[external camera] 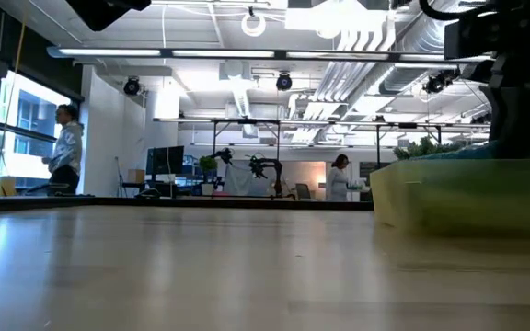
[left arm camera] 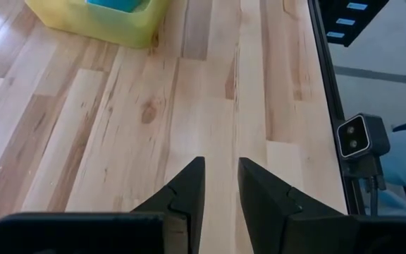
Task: Roll microfiber towels into tight, uniform cylinder then place into a basket
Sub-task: Put the blue microfiber towel into the yellow bin
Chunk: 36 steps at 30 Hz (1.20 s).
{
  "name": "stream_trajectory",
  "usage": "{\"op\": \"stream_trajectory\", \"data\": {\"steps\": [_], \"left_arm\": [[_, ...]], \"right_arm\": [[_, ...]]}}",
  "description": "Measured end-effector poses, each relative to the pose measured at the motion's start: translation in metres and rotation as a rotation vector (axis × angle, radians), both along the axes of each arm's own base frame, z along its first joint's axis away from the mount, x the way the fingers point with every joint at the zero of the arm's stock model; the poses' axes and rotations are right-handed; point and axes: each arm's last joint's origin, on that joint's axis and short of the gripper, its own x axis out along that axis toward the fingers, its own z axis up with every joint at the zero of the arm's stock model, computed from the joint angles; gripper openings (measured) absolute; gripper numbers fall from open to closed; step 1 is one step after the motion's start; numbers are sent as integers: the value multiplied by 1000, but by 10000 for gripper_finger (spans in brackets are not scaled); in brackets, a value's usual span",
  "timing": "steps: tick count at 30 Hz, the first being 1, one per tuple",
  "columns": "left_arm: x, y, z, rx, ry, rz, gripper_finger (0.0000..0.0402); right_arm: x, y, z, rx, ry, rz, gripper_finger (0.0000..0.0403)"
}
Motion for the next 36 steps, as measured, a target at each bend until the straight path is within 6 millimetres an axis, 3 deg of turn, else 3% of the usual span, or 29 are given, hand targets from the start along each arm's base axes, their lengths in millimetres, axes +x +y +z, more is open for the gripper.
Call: {"op": "stream_trajectory", "data": {"steps": [16,19,23,31,36], "left_arm": [[2,-1,2,-21,-25,5,76],[1,-2,2,-23,-27,2,76],[-1,-6,2,-26,-28,-13,76],[-1,-10,4,-42,-50,-25,76],[0,-11,5,-52,-67,-24,76]], "right_arm": [[10,-25,0,-46,43,-57,10],[11,-26,-9,-10,32,-47,10],[3,-28,-22,29,5,-46,6],[-19,-47,-14,117,-136,-102,4],[-32,-63,-23,271,-246,-178,4]]}}
